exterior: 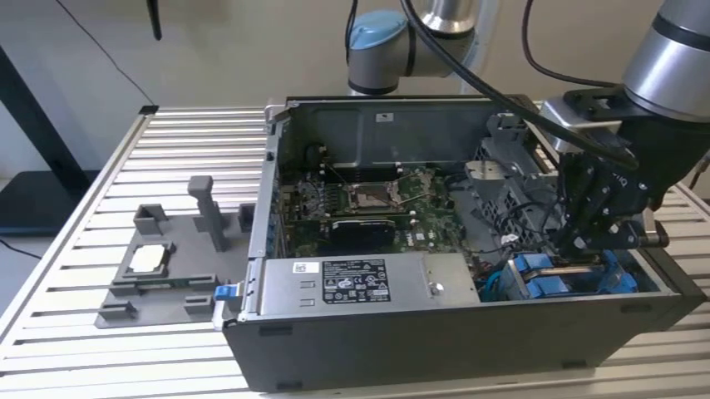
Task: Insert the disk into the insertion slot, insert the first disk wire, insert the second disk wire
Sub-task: 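Insert the second disk wire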
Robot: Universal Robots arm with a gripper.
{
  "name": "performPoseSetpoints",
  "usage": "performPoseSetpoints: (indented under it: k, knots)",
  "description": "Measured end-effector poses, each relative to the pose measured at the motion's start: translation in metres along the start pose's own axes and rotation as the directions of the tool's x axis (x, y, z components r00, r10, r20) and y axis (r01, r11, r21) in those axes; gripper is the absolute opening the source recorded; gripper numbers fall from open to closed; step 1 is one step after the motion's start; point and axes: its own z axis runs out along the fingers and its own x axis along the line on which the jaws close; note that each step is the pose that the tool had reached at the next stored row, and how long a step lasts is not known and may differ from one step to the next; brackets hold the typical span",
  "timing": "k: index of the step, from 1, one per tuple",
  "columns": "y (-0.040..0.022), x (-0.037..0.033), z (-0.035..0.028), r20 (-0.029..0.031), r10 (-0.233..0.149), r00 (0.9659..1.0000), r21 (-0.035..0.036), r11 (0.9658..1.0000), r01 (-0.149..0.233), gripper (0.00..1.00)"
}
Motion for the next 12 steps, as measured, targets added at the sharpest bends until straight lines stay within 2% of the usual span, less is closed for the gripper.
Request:
performPoseSetpoints:
  k: [2, 12]
  knots:
    - [-0.0005, 0.0000, 0.0005, -0.0002, 0.000, 1.0000, 0.0021, 1.0000, 0.000, 0.16]
    - [-0.0007, -0.0012, 0.0018, 0.0004, 0.011, 0.9999, 0.0042, 0.9999, -0.011, 0.16]
